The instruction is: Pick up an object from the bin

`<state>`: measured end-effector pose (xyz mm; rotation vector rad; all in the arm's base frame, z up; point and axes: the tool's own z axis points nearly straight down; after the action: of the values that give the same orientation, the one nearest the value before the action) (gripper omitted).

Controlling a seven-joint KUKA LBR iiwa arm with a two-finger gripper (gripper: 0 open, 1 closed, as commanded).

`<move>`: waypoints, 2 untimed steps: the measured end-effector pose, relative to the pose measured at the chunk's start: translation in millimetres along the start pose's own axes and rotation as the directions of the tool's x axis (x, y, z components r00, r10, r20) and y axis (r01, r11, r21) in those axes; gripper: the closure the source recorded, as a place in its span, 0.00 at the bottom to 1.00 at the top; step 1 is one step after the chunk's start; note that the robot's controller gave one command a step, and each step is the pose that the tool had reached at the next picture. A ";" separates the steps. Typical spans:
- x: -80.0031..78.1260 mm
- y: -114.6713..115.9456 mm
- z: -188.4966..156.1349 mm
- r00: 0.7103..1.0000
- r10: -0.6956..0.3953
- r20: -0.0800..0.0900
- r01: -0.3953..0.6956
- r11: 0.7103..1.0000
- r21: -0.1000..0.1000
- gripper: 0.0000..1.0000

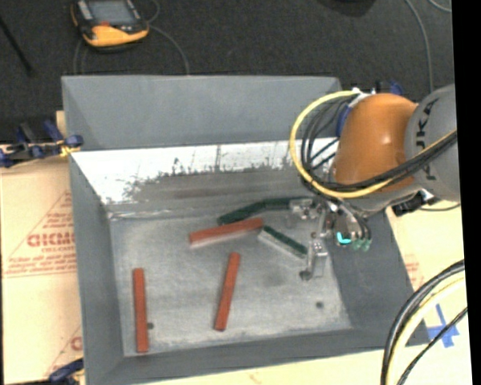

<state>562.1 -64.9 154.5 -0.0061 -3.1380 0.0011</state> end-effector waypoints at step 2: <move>-41.9 -5.0 81.3 0.999 0.049 0.012 -0.049 0.999 -0.001 1.00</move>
Offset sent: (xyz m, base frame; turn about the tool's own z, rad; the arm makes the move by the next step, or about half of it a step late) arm 0.0389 -0.0043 -0.0845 0.0513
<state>603.7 -70.1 73.0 -0.0839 -3.1493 0.0004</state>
